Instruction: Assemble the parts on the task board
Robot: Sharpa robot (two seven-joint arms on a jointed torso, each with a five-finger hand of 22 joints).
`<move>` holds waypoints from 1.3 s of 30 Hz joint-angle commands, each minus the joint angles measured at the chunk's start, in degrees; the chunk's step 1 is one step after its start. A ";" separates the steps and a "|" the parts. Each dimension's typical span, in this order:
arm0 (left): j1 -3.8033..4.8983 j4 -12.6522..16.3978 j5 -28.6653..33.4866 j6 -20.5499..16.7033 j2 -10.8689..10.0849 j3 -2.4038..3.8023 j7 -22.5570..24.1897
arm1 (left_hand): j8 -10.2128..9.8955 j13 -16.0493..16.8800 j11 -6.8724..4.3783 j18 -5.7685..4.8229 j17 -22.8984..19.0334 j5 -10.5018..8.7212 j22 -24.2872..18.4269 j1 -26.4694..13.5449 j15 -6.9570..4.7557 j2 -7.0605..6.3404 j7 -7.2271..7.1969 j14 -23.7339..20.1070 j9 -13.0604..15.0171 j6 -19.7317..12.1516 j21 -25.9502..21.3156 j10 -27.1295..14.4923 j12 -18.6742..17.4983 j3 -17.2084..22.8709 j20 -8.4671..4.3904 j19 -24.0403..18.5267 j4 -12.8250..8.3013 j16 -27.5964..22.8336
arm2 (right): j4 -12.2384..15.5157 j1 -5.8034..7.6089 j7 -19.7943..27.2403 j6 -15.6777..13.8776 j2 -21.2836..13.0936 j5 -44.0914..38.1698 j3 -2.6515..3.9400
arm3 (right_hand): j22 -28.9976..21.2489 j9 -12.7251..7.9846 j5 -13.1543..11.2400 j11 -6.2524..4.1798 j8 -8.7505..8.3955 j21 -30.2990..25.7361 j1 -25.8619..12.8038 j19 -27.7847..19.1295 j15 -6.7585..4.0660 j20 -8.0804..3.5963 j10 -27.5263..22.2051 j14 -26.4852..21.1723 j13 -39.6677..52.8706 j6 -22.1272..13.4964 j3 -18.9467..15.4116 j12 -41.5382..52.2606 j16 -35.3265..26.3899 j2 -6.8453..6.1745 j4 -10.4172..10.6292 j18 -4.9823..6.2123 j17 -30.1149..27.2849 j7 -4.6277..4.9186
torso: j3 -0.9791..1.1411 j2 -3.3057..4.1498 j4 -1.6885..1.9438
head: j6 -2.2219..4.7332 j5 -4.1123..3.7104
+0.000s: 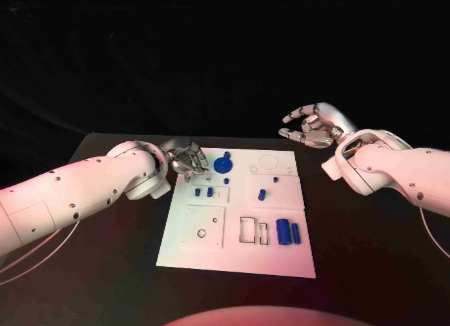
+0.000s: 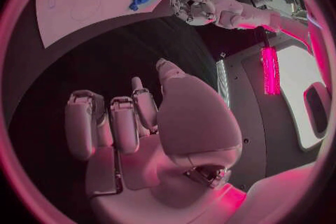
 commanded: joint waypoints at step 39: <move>-2.79 -7.12 -33.23 1.72 10.58 -0.95 5.53 | -6.24 -15.08 -0.05 -1.48 15.53 -0.26 19.87 -0.27 -0.41 -2.50 -1.69 16.91 -8.44 8.07 18.56 1.13 -13.09 3.84 0.51 12.93 -4.74 18.20 | 0.33 -0.35 0.69 0.44 0.46 -0.28 -0.01 | 8.52 -0.06 0.39 -0.18 0.31 -0.51 -0.47 -0.12 -0.32 -0.50 -0.54 3.45 -0.43 -0.03 -0.07 -0.68 -0.35 0.12 -0.10 0.50 4.85 -0.26 | 0.00 0.31 -0.33 | 0.43 -0.51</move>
